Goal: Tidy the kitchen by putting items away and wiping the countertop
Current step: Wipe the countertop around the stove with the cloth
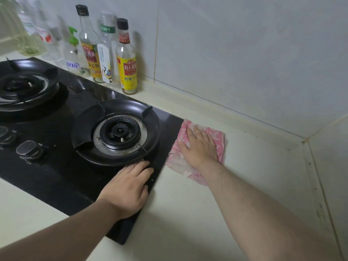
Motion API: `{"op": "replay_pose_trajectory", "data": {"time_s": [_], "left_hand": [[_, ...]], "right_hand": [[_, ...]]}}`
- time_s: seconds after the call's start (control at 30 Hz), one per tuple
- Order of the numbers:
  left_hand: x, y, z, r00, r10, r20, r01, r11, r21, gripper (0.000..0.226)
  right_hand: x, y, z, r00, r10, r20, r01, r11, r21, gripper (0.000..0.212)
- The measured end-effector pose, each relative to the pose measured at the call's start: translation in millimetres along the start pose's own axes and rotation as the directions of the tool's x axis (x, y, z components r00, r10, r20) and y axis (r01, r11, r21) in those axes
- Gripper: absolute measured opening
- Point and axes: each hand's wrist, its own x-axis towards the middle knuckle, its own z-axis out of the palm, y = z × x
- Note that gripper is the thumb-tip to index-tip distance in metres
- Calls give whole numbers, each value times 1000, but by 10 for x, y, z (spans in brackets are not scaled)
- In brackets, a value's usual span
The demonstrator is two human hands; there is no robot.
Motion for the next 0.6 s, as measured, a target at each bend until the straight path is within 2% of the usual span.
{"op": "replay_pose_trajectory", "data": {"time_s": [0.3, 0.47, 0.6], "left_hand": [[-11, -2, 8, 1000, -5, -1, 5, 1000, 16, 60], [2, 0, 4, 1000, 13, -9, -14, 1000, -17, 66], [-5, -26, 23, 998, 30, -50, -30, 1000, 3, 58]], "right_hand": [[74, 0, -11, 1000, 2, -16, -2, 1000, 1, 71], [243, 7, -11, 1000, 11, -27, -11, 1000, -6, 69], [289, 10, -6, 999, 19, -44, -20, 1000, -5, 68]]}}
